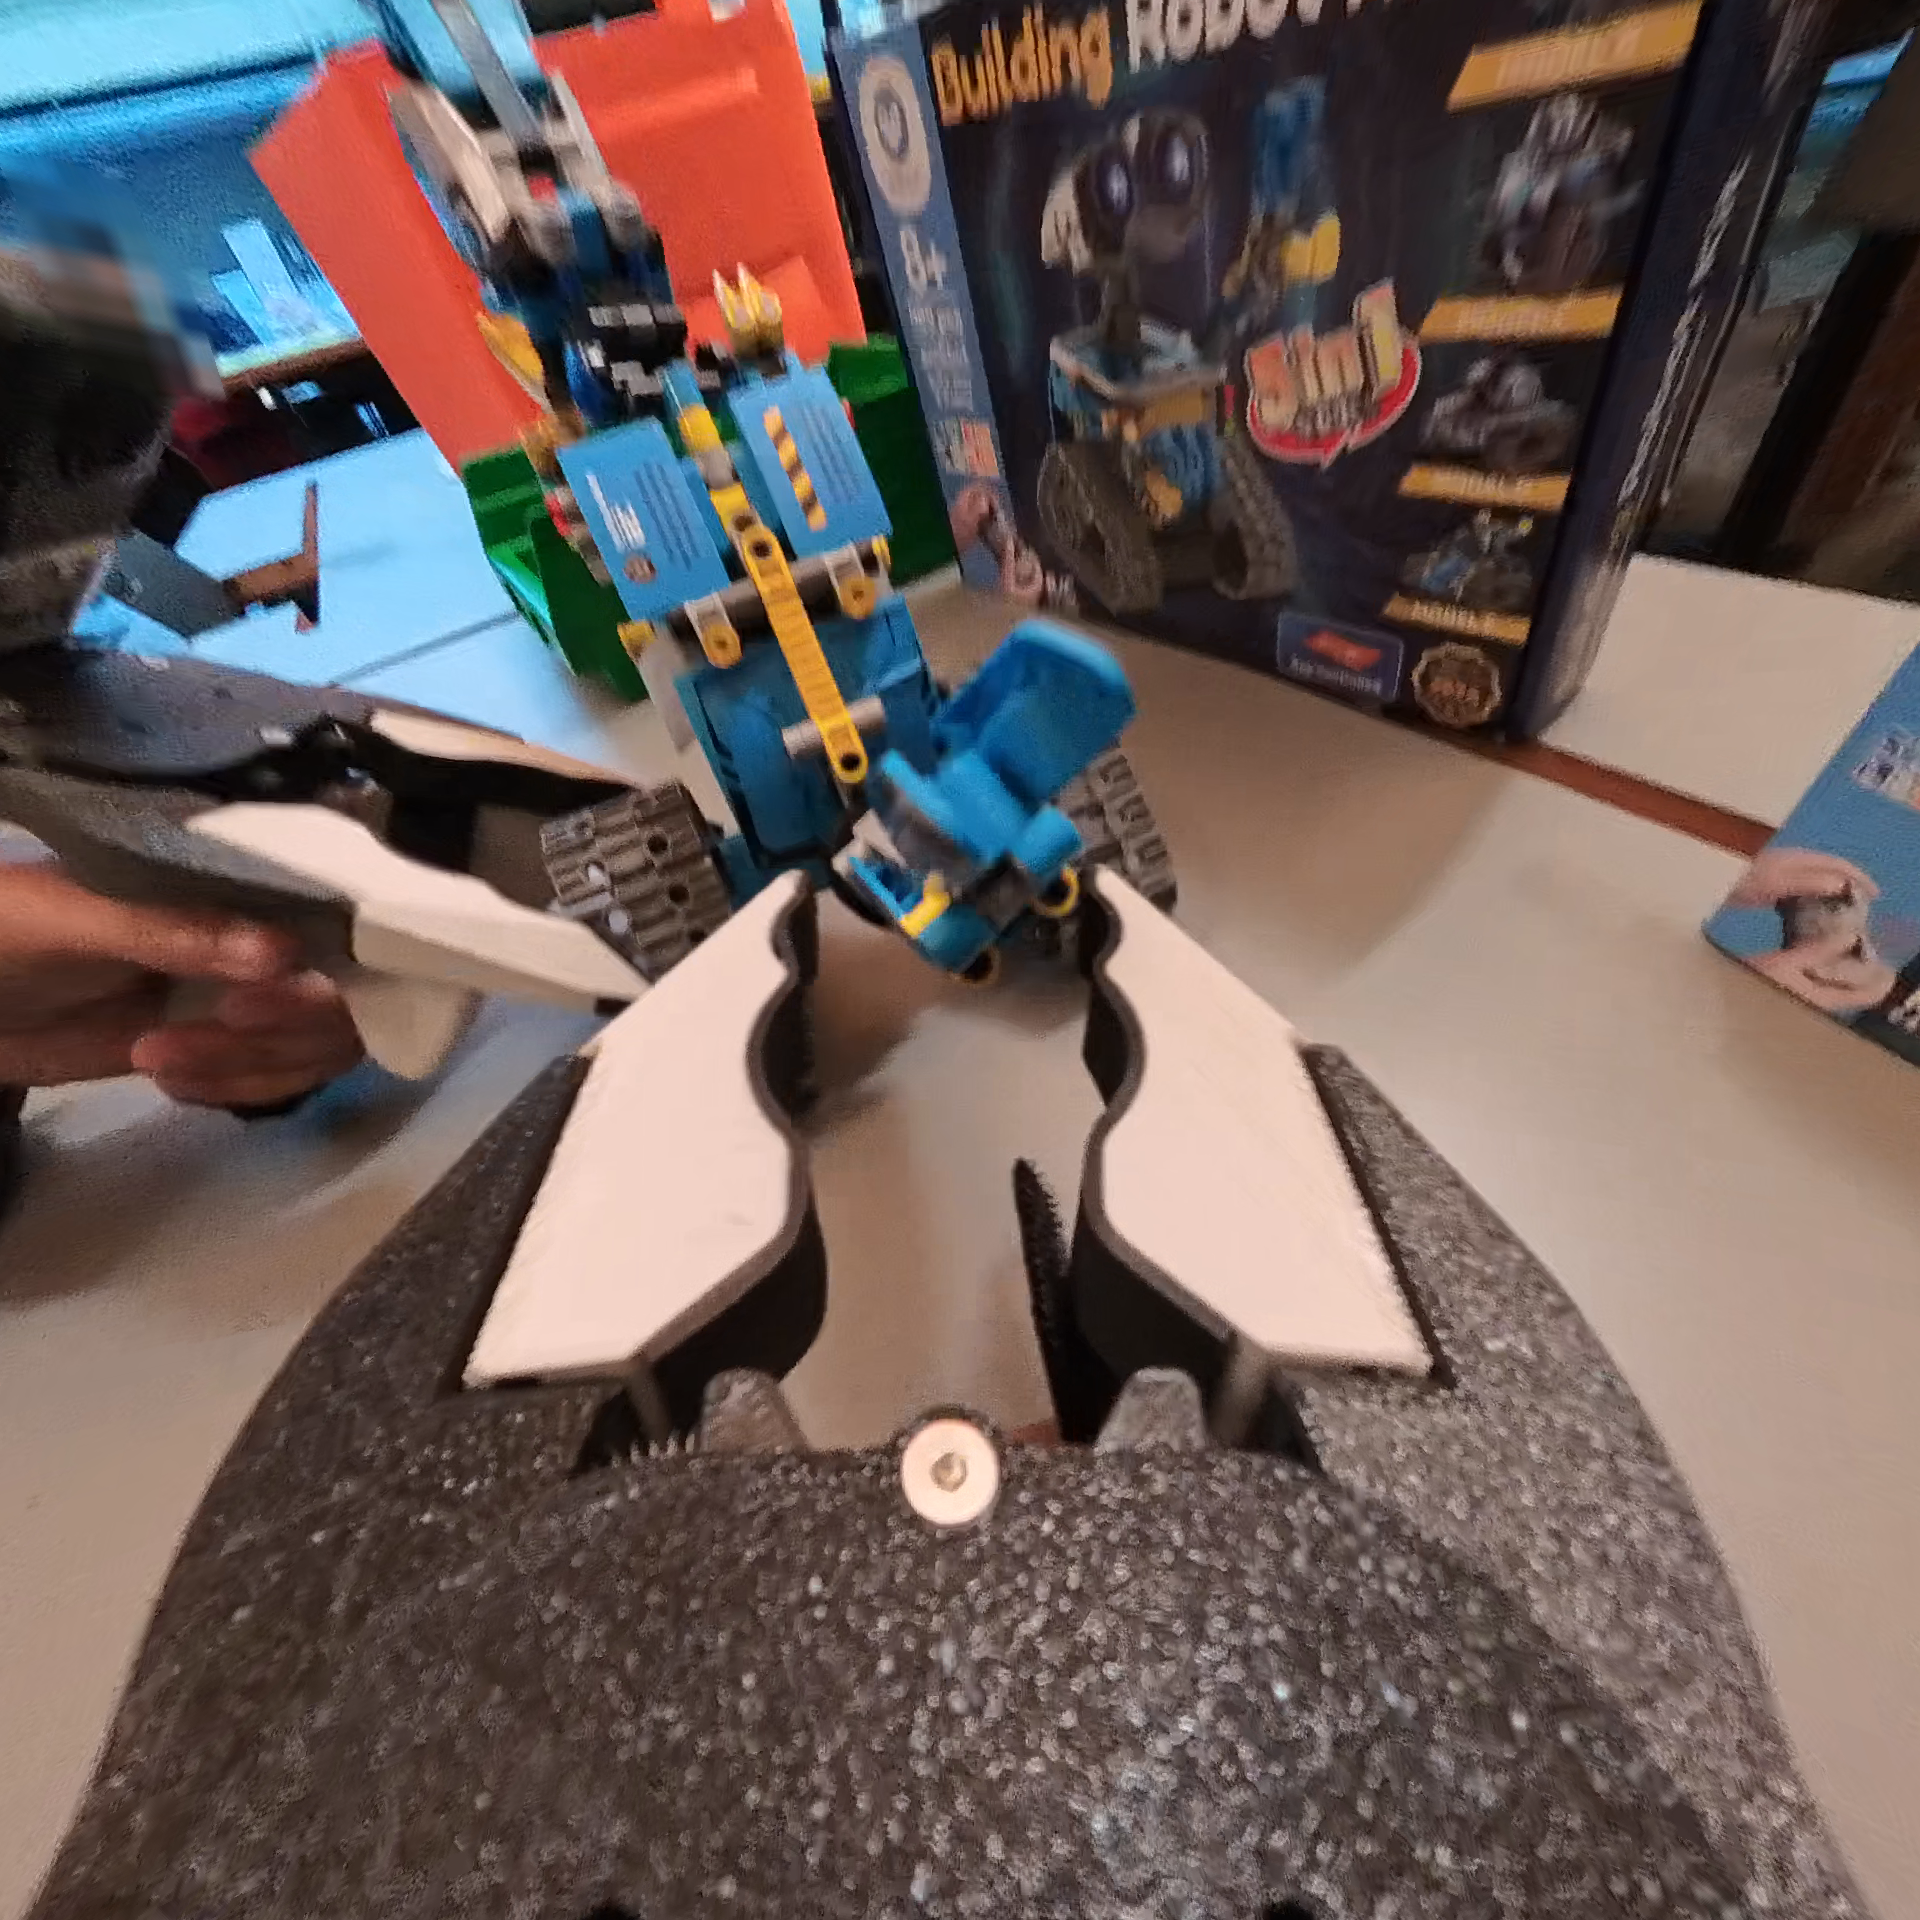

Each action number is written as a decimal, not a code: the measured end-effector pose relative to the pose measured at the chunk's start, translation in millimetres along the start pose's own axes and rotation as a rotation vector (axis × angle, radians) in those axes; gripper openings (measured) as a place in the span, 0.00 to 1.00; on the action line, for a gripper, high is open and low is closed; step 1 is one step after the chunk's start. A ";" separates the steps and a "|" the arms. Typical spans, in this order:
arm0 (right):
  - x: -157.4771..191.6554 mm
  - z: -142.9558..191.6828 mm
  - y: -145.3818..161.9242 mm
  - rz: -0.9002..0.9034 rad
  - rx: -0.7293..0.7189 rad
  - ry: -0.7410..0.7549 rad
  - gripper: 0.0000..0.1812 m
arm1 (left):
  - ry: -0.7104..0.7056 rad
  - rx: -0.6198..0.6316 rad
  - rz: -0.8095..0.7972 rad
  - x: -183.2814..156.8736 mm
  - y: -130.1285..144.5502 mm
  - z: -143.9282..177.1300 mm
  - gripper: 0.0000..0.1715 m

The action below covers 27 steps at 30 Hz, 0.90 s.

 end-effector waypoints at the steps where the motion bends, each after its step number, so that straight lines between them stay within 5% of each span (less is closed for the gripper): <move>1: 0.2 0.7 -4.3 0.004 -0.036 -0.003 0.23 | -0.007 0.001 -0.013 -0.7 0.2 -0.5 0.58; 9: 5.6 22.3 -8.0 -0.014 0.001 -0.038 0.17 | -0.045 0.012 -0.034 -25.4 7.3 4.6 0.55; 20: 52.1 106.3 24.7 0.043 0.085 -0.108 0.17 | -0.088 0.035 -0.104 -110.4 56.4 46.8 0.52; 23: 61.8 123.2 39.1 0.054 0.075 -0.110 0.17 | -0.115 -0.023 -0.175 -131.5 57.1 62.9 0.38; 25: 63.6 129.6 43.3 0.041 0.029 -0.102 0.17 | -0.066 0.004 -0.163 -144.0 60.2 65.6 0.47; 27: 61.9 134.6 45.3 0.015 -0.019 -0.074 0.18 | -0.068 -0.004 -0.169 -142.2 61.0 69.7 0.45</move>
Point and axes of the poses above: each gripper's, where its closed fingertips meet, z back along the fingers, y out of its underside, x = y × z across the jaws, the point moved 5 cm from there along z, back along the fingers, and after that the axes turned 5 degrees about x, right-handed, at the moved point
